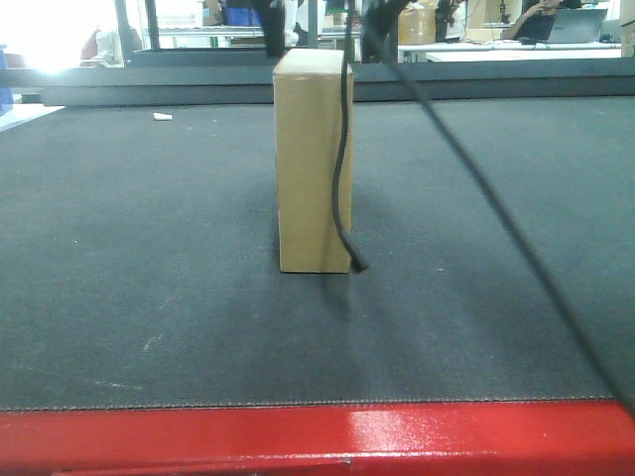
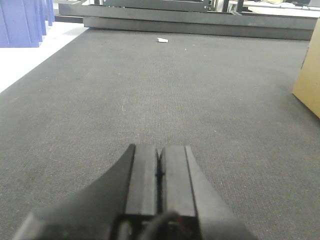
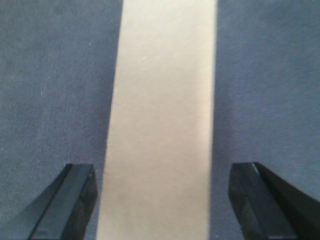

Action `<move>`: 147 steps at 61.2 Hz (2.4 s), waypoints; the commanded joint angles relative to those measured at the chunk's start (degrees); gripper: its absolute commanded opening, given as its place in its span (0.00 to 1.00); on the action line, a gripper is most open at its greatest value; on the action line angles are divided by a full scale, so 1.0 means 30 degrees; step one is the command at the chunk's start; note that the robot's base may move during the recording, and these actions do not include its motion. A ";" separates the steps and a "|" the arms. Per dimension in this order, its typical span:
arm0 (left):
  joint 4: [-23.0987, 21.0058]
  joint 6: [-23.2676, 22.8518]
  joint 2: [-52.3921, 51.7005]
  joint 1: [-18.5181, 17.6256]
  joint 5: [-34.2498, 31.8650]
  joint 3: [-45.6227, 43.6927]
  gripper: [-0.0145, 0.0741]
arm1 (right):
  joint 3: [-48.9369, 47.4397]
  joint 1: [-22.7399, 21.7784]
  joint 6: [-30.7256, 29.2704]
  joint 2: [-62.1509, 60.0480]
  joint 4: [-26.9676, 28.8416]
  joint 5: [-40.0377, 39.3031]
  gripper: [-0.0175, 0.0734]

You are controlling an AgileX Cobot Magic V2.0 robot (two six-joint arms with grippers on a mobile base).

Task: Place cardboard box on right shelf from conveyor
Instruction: 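Lower the right gripper over the tan box and close on it, then lift the tan box off the conveyor with the right gripper, then drive the base away from the conveyor holding the box in the right gripper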

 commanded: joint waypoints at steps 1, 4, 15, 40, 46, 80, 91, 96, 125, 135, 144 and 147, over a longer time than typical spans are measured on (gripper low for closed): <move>-0.0112 0.0007 -0.0288 -0.0174 -0.1655 0.0183 0.03 | -0.0681 -0.0072 0.0043 -0.0883 -0.0381 -0.1068 0.89; -0.0112 0.0007 -0.0288 -0.0174 -0.1655 0.0183 0.03 | -0.0681 -0.0072 0.0043 -0.0722 -0.0381 -0.1031 0.89; -0.0112 0.0007 -0.0288 -0.0174 -0.1655 0.0183 0.03 | -0.0681 -0.0072 0.0018 -0.0085 -0.0381 -0.0660 0.86; -0.0112 0.0007 -0.0288 -0.0174 -0.1655 0.0183 0.03 | -0.0681 -0.0348 -0.1646 -0.1262 -0.0096 -0.0570 0.40; -0.0112 0.0007 -0.0288 -0.0174 -0.1655 0.0183 0.03 | -0.0647 -0.0467 -0.3146 -0.2050 -0.0113 -0.0547 0.40; -0.0112 0.0007 -0.0288 -0.0174 -0.1655 0.0183 0.03 | 1.4828 -0.3234 -0.4907 -1.4069 -0.0293 -0.7457 0.40; -0.0112 0.0007 -0.0288 -0.0174 -0.1655 0.0183 0.03 | 1.9959 -0.4224 -0.4907 -1.8834 -0.0314 -0.9708 0.40; -0.0112 0.0007 -0.0288 -0.0174 -0.1655 0.0183 0.03 | 2.2059 -0.4400 -0.4907 -2.1085 -0.0444 -1.0513 0.40; -0.0112 0.0007 -0.0288 -0.0174 -0.1655 0.0183 0.03 | 2.6958 -0.4400 -0.6222 -3.1046 -0.0846 -1.0807 0.40; -0.0112 0.0007 -0.0288 -0.0174 -0.1655 0.0183 0.03 | 2.6958 -0.4400 -0.6775 -3.2516 -0.0846 -1.0719 0.40; -0.0112 0.0007 -0.0288 -0.0174 -0.1655 0.0183 0.03 | 2.6958 -0.4400 -0.6775 -3.2673 -0.0861 -1.0468 0.40; -0.0112 0.0007 -0.0288 -0.0174 -0.1655 0.0183 0.03 | 2.6958 -0.4400 -0.6775 -3.2673 -0.0839 -1.0327 0.40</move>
